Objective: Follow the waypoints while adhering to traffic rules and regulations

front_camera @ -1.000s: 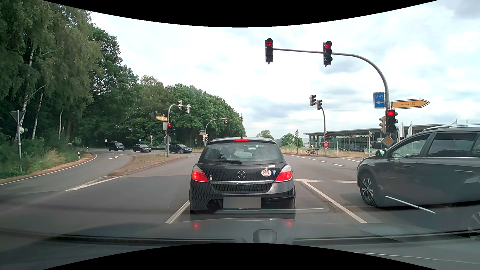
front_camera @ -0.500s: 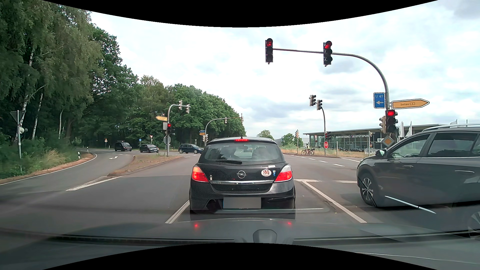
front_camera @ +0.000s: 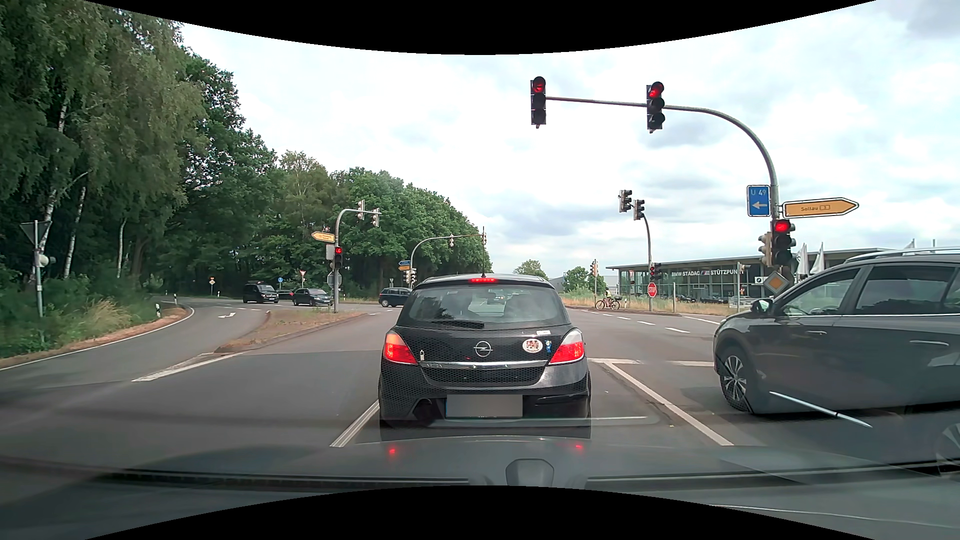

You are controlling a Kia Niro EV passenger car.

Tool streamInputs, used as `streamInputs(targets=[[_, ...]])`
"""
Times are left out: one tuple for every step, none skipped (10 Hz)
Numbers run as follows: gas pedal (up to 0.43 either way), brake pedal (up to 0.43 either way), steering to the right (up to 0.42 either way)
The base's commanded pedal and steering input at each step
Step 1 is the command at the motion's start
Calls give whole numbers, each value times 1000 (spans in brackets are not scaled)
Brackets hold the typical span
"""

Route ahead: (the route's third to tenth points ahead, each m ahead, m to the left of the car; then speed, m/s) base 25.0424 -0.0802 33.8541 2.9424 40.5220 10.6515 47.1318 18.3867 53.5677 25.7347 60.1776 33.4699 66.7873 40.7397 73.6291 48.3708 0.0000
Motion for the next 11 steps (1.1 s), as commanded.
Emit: streamInputs(targets=[[0,274,-4],[0,274,-4],[0,274,-4],[0,274,-4],[0,274,-4],[0,274,-4],[0,274,-4],[0,274,-4],[0,274,-4],[0,274,-4],[0,274,-4]])
